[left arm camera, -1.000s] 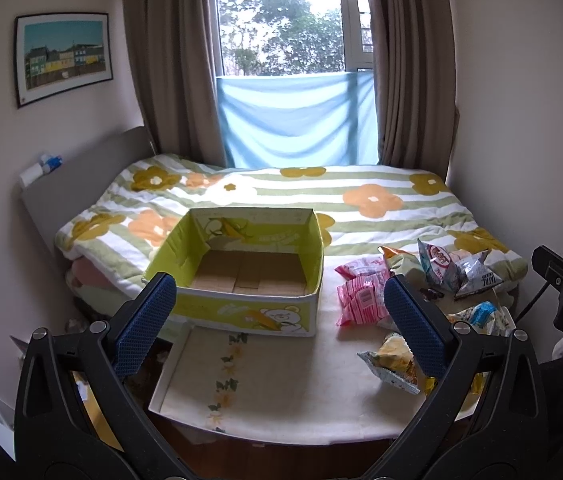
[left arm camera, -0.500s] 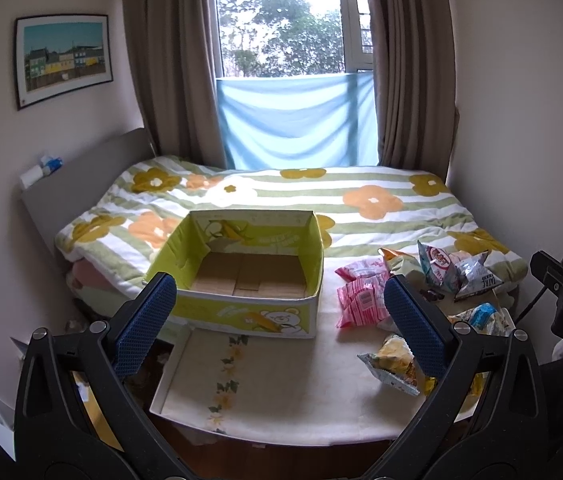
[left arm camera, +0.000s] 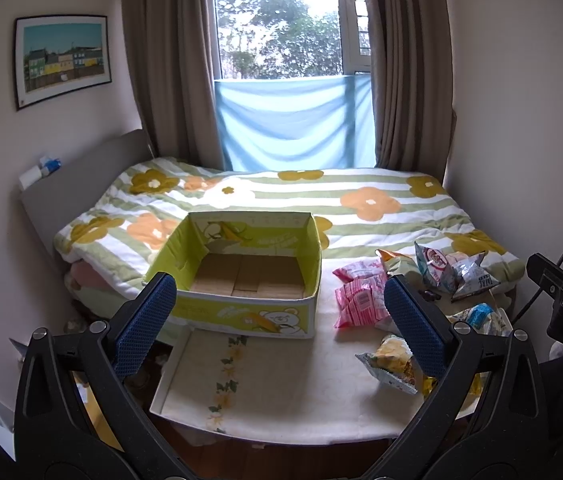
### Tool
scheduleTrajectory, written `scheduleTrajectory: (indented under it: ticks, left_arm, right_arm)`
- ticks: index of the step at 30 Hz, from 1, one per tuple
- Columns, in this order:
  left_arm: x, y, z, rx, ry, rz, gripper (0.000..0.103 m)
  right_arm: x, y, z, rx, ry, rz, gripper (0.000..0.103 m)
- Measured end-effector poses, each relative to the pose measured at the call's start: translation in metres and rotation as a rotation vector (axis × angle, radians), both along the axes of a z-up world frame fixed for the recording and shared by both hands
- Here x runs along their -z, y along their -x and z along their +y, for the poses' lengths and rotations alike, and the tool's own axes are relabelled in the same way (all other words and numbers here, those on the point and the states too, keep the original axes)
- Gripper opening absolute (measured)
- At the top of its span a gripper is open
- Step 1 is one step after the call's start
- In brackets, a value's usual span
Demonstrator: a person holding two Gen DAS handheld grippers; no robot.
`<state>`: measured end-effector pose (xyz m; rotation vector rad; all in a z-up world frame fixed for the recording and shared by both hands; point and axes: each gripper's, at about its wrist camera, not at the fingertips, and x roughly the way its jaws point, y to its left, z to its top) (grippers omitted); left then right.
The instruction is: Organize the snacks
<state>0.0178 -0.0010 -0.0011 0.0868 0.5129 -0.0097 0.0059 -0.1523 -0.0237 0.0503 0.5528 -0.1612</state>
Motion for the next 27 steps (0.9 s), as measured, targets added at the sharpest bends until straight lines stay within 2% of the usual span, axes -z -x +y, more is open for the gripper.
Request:
scheduleTrajectory:
  ticks: [27]
  left_arm:
    - [-0.0003,0.0035,0.0024,0.005,0.006,0.002,0.103]
  right_arm:
    - [-0.001,0.0005,-0.0004,0.0,0.0,0.002,0.103]
